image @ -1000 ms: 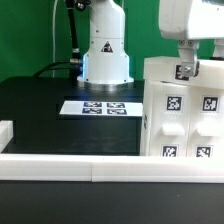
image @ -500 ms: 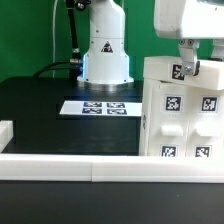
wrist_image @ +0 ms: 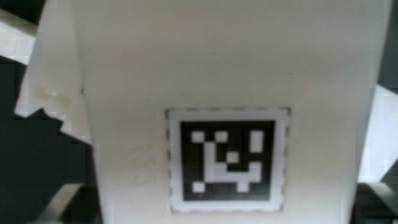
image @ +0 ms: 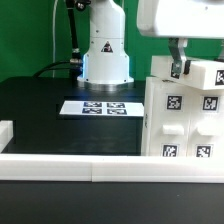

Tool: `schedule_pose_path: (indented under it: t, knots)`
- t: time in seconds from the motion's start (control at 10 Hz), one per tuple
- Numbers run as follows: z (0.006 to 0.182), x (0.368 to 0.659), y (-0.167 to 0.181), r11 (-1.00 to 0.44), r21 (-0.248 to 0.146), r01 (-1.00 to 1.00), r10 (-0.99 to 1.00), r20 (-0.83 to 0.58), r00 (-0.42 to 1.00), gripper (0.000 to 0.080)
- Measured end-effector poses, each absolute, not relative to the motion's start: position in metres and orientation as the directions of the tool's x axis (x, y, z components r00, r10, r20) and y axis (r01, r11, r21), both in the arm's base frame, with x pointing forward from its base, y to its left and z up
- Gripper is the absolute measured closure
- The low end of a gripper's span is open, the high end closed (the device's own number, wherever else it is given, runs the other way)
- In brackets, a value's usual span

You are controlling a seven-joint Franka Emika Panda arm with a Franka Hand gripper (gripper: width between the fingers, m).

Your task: Assemble cabinet

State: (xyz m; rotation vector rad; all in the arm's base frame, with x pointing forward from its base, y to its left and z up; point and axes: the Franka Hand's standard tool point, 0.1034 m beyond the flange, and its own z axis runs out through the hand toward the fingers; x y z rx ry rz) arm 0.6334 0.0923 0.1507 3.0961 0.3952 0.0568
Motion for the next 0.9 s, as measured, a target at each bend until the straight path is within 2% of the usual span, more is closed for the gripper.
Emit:
schedule_pose_path:
  t: [0.4,0.7,0.9]
  knots:
    - [0.151,0.639,0.084,-0.983,0.003,-0.185,-0.185,0.079,0.980,0.0236]
    - [0.151,0.639,0.079,-0.898,-0.014,-0.440,-0.439,0.081,0.895,0.0236]
    - [0.151,0.640,0.074,-0.781,-0.029,-0.624,-0.624,0.080,0.777,0.0236]
